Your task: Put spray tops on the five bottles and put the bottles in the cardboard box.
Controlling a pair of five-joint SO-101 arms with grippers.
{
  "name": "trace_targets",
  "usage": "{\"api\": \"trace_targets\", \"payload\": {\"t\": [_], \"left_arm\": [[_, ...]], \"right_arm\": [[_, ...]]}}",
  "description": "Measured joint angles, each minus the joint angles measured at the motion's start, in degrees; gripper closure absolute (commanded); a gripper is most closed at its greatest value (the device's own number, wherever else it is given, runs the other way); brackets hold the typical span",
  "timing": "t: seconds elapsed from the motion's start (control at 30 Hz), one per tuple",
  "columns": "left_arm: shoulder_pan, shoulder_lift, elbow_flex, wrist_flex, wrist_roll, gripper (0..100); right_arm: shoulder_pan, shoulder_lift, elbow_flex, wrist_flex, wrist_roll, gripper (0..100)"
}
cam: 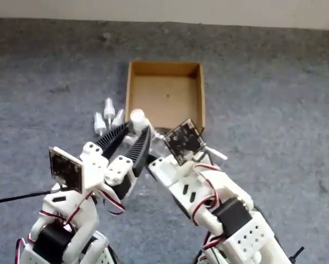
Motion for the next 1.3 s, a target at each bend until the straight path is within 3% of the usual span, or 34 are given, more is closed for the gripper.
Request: {"api": "trace_targets", "payload": {"t": [0.13, 0.47, 0.67, 1.1, 1.3], "left_arm": [[0.26, 0.00, 0.00, 0.00, -1.67, 90], [0.79, 0.26, -0.18, 0.88, -5.45, 90], [0.62, -0.26, -4.22, 5.71, -5.54, 90], [-7.91, -0.35, -7.82, 5.98, -5.54, 90], [-8.35, -0.35, -6.95, 5.01, -5.54, 90]], "right_arm": [[0.26, 0.00, 0.00, 0.00, 0.00, 99.5], [0.18, -2.37, 3.08, -0.09, 0.00, 99.5], [0.18, -2.37, 3.34, -0.09, 0.00, 99.5], [0.18, -2.37, 11.78, -5.63, -0.09, 99.5], [0.18, -2.37, 13.01, -6.15, 0.70, 99.5]]}}
